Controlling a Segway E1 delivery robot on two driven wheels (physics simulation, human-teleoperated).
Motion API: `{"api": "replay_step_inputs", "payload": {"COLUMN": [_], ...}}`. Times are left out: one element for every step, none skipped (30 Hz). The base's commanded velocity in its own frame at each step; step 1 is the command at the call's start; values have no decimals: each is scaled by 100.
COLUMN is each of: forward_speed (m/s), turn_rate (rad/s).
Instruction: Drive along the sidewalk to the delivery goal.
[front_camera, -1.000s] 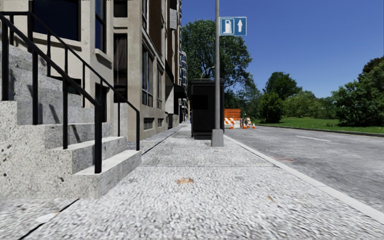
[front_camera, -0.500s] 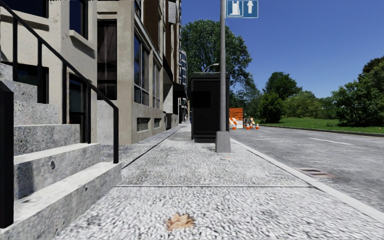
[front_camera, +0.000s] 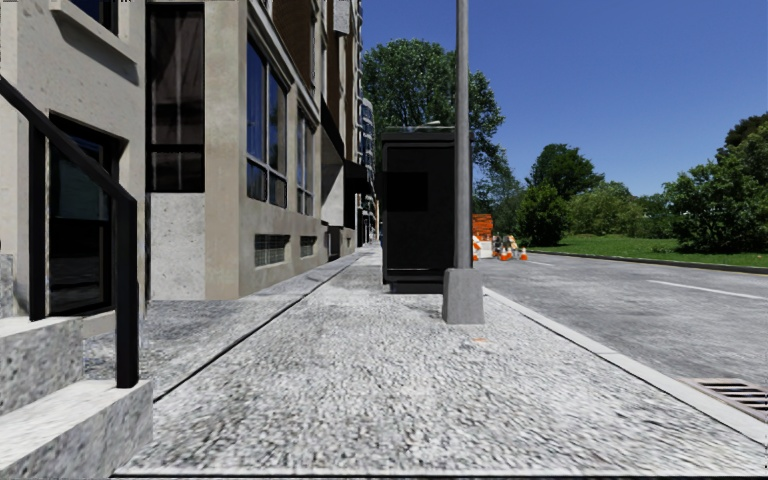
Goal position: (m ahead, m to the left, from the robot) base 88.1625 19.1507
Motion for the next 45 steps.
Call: {"api": "replay_step_inputs", "payload": {"forward_speed": [200,200,200,200,200,200,200,200,200,200,200,200,200,200,200,200,200,200,200,200,200,200,200,200,200,200,200,200,200,200,200,200,200,200,200,200,200,200,200,200,200,200,200,200,200], "turn_rate": [0,0,0,0,0,0,8,21,25,26,26,30,34,35,35,36,37,38,38,39,41,41,41,41,41,41,41,41,41,41,41,41,41,0,0,0,0,0,0,0,0,0,0,0,0]}}
